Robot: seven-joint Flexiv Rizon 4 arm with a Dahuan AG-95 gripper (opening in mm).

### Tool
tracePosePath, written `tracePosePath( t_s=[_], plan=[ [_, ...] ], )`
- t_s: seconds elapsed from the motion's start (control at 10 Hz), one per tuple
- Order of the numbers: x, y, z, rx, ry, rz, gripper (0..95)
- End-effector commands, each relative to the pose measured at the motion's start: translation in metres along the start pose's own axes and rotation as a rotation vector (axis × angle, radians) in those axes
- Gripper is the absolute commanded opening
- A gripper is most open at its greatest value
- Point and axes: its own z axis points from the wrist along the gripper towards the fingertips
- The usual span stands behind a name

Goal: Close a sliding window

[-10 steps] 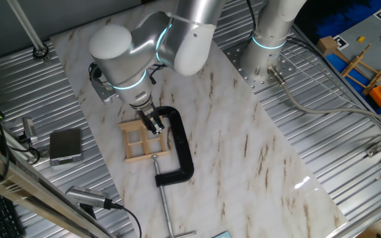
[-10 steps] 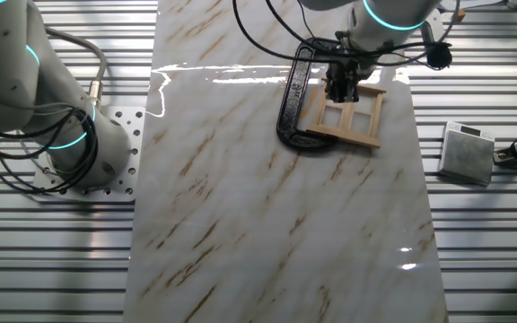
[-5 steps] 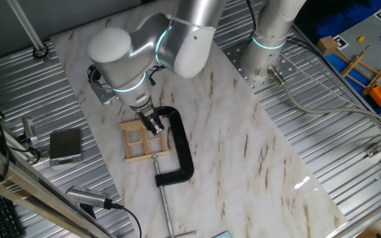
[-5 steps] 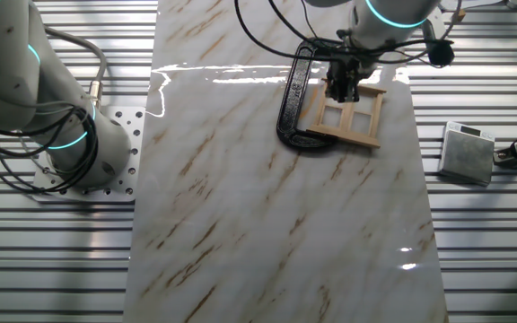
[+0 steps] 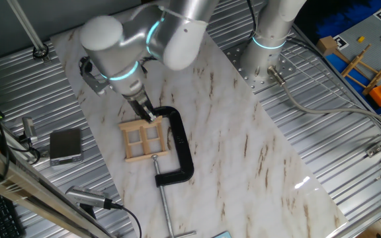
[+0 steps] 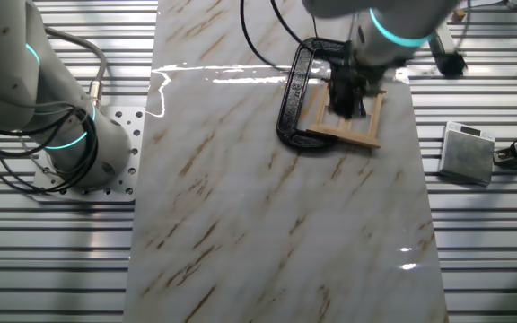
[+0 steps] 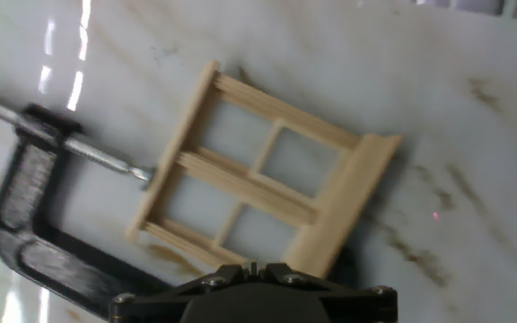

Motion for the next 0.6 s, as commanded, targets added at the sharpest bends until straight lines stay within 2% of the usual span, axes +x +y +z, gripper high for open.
tracePosePath(
  t_s=[0.1, 0.2, 0.4, 0.6],
  plan=[
    [0.0, -0.051, 0.003, 0.01, 0.007, -0.09, 0.0],
    [-0.003, -0.066, 0.0, 0.013, 0.015, -0.116, 0.0],
    [-0.003, -0.082, -0.005, 0.013, 0.016, -0.145, 0.0],
    [-0.003, -0.081, -0.008, 0.017, 0.015, -0.143, 0.0]
  ],
)
